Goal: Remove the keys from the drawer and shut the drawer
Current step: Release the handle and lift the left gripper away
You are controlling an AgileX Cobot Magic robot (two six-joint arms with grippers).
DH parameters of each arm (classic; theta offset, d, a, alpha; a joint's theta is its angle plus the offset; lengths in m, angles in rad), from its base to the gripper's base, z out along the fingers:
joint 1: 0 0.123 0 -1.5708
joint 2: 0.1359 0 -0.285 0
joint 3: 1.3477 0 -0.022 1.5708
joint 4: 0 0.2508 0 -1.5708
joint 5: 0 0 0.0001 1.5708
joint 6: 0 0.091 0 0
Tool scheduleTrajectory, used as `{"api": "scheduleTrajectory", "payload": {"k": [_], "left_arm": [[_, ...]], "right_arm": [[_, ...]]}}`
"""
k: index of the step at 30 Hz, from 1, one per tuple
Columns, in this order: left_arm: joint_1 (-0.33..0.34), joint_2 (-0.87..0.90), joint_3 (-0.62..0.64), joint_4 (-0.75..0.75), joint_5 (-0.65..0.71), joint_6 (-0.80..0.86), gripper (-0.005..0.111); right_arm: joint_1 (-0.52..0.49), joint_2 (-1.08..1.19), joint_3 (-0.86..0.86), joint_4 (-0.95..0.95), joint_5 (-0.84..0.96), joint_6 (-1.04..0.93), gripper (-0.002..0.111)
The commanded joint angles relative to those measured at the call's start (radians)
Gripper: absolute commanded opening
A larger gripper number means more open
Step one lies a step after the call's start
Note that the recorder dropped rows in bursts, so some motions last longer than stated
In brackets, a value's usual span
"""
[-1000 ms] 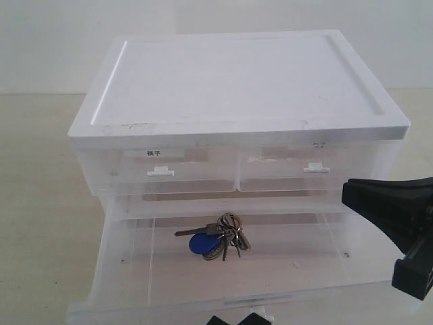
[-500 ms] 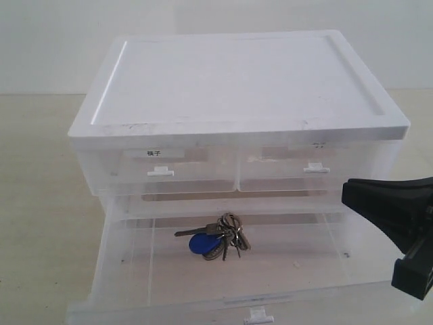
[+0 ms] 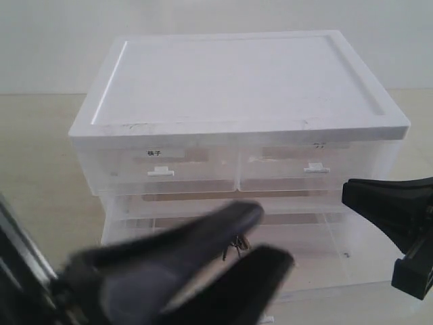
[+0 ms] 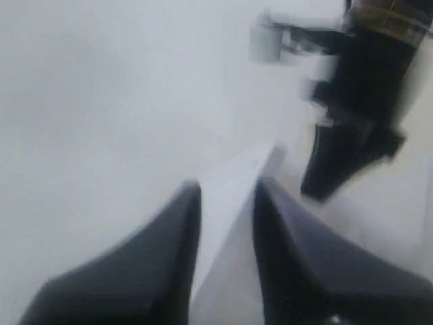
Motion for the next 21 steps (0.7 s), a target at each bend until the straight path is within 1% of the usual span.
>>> {"api": "scheduleTrajectory", "payload": {"k": [1,4,7,9,11,13,16,18,19,21], "left_arm": [[-0.025,-0.173,-0.002,0.076,0.039,-0.011,0.024],[-0.025,-0.275,-0.002,0.063,0.039,-0.011,0.024],[-0.025,-0.369,-0.002,0.006,0.039,-0.011,0.024],[-0.025,-0.419,0.000,-0.074,0.039,-0.011,0.024],[-0.025,-0.459,0.011,-0.170,0.039,0.024,0.024],[-0.025,-0.490,0.037,-0.216,0.039,0.062,0.023],[-0.024,-0.550,0.099,-0.205,0.039,0.064,0.018],[-0.024,-0.602,0.145,-0.189,0.039,0.064,0.007],[-0.024,-0.634,0.164,-0.182,0.039,0.067,0.005],[-0.024,-0.706,0.204,-0.176,0.039,0.067,0.005]], "right_arm": [[-0.002,0.002,0.005,-0.007,-0.003,-0.006,0.000],[-0.002,0.002,0.005,-0.007,-0.003,-0.006,0.000],[-0.002,0.002,0.005,-0.007,-0.003,-0.006,0.000],[-0.002,0.002,0.005,-0.007,-0.003,-0.006,0.000],[-0.002,0.002,0.005,-0.007,-0.003,-0.006,0.000],[-0.002,0.002,0.005,-0.007,-0.003,-0.006,0.000],[-0.002,0.002,0.005,-0.009,-0.003,-0.006,0.000],[-0.002,0.002,0.005,-0.009,-0.003,-0.006,0.000],[-0.002,0.002,0.005,-0.009,-0.003,-0.006,0.000],[-0.002,0.002,0.005,-0.009,-0.003,-0.006,0.000]]}}
